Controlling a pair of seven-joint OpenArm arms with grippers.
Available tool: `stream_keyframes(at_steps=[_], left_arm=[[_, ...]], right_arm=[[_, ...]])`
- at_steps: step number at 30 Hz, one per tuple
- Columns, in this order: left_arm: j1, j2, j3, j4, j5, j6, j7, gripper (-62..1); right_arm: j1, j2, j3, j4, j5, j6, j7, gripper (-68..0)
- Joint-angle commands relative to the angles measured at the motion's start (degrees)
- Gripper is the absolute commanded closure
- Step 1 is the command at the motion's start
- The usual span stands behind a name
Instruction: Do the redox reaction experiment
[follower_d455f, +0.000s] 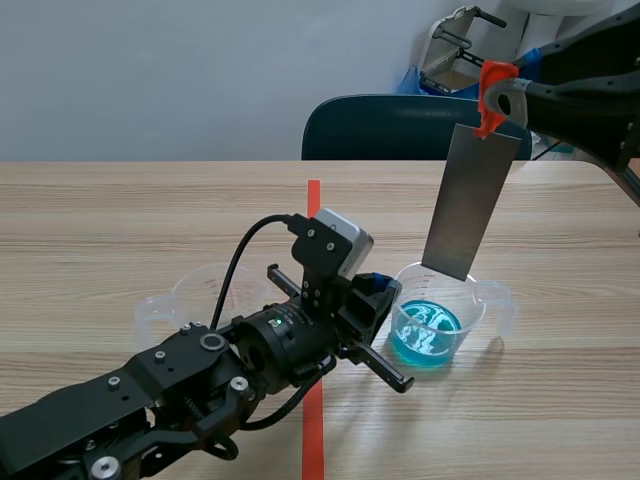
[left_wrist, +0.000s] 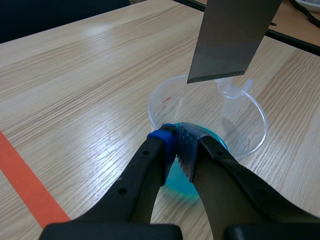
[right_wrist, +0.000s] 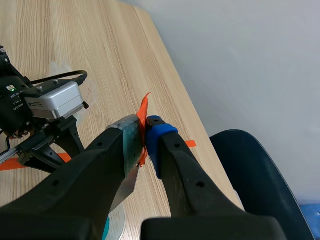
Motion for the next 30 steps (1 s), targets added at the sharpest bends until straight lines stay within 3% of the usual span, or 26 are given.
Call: stream_keyframes(at_steps=[1, 10, 30], left_arm=[[-0.72, 0.76, -0.33, 1.03, -0.35, 0.11, -1.03, -1.9], [-1.90, 2.51, -0.33, 0.55, -0.33, 1.64, -1.01, -1.9], [-0.63, 0.85, -0.33, 1.90, -0.37, 1.55, -0.96, -1.9]], right_arm=[[0.63, 1.05, 1.01, 0.55, 1.07, 0.35, 1.05, -0.8], [0.63, 1.05, 1.01, 0.55, 1.07, 0.35, 1.05, -0.8], [0.63, 1.05, 1.01, 0.55, 1.07, 0.35, 1.05, -0.8]])
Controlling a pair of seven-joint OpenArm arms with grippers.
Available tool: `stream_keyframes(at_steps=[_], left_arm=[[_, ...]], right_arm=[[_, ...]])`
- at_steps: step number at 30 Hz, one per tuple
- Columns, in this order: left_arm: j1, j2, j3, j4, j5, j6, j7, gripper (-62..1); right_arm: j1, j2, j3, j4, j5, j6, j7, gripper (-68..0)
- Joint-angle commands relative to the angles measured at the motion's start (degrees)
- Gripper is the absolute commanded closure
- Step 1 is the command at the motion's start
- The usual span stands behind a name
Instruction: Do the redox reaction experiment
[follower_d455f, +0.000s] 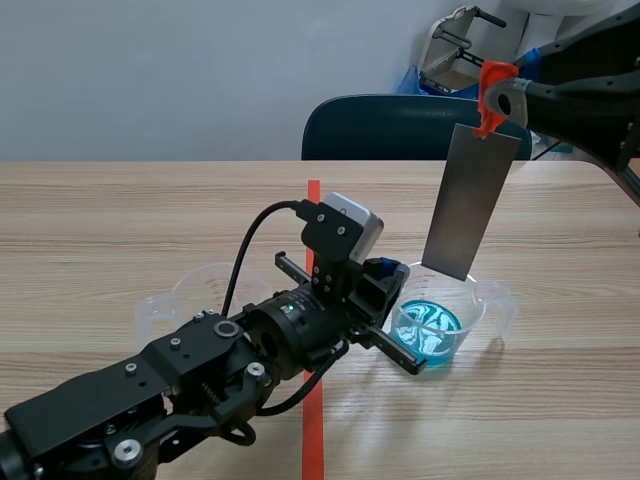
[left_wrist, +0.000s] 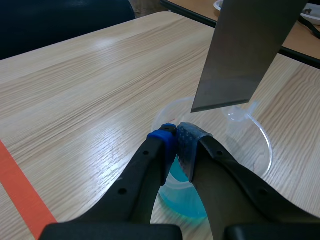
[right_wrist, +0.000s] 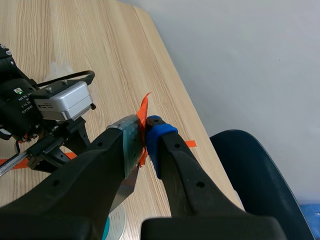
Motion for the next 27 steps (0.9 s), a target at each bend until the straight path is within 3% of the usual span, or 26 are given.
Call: stream_keyframes(at_steps=[1, 18, 27], left_arm=[[1.07, -1.27, -0.31, 2.93, -0.35, 0.07, -1.01, -1.9], [16.44, -14.10, -2.95, 20.83, -0.28, 0.13, -1.03, -1.9], [24.35, -18.12, -7.67, 28.15, 2.58, 0.35, -0.85, -1.9]], right_arm=[[0.63, 1.05, 1.01, 0.55, 1.07, 0.35, 1.03, -0.8], [0.63, 1.05, 1.01, 0.55, 1.07, 0.35, 1.03, -0.8], [0.63, 1.05, 1.01, 0.55, 1.07, 0.35, 1.05, -0.8]])
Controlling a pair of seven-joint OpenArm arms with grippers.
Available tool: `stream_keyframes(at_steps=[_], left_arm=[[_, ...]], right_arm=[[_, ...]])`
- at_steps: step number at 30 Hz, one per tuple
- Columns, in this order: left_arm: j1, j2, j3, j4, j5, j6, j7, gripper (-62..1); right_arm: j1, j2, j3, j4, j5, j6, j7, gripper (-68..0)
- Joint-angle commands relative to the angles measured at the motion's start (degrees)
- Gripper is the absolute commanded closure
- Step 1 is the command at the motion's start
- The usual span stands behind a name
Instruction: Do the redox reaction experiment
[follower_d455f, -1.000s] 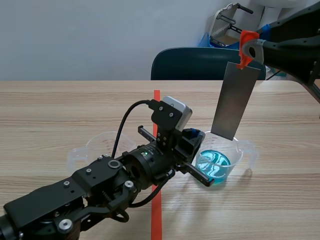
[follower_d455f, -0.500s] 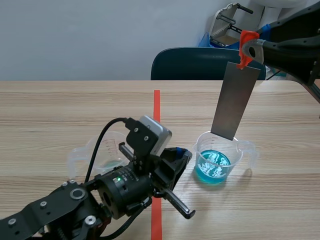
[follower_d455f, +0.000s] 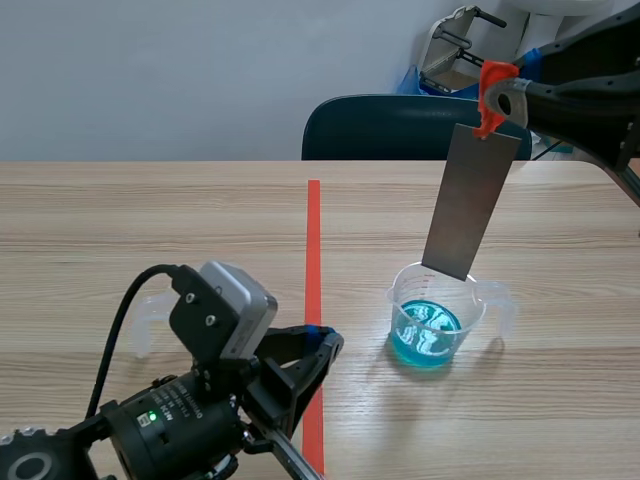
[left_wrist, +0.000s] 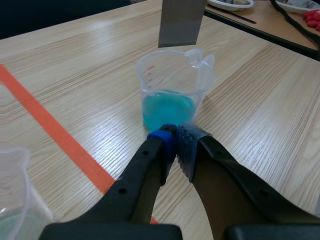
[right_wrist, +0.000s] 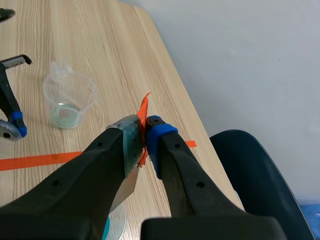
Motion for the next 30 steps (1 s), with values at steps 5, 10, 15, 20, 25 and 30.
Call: stream_keyframes(at_steps=[5, 10, 15, 20, 25, 30], left_arm=[[0.96, -1.11, -0.28, 1.79, 0.42, -0.17, -0.83, -7.9], [0.96, -1.11, -0.28, 1.79, 0.42, -0.17, -0.87, -32.1], [0.96, -1.11, -0.28, 1.79, 0.39, -0.17, -0.90, -54.7], [0.98, -1.11, -0.11, 1.79, 0.44, -0.26, -1.05, -62.3], [0.98, -1.11, -0.11, 1.79, 0.44, -0.24, -1.07, -62.3], [0.98, -1.11, -0.11, 1.79, 0.44, -0.22, -1.03, -62.3]], right_arm=[[0.63, 1.05, 1.01, 0.55, 1.05, 0.35, 1.05, -0.8], [0.63, 1.05, 1.01, 0.55, 1.05, 0.35, 1.05, -0.8], [0.63, 1.05, 1.01, 0.55, 1.05, 0.35, 1.05, -0.8], [0.63, 1.05, 1.01, 0.55, 1.05, 0.35, 1.05, -0.8], [0.63, 1.05, 1.01, 0.55, 1.05, 0.35, 1.05, -0.8], [0.63, 1.05, 1.01, 0.55, 1.05, 0.35, 1.05, -0.8]])
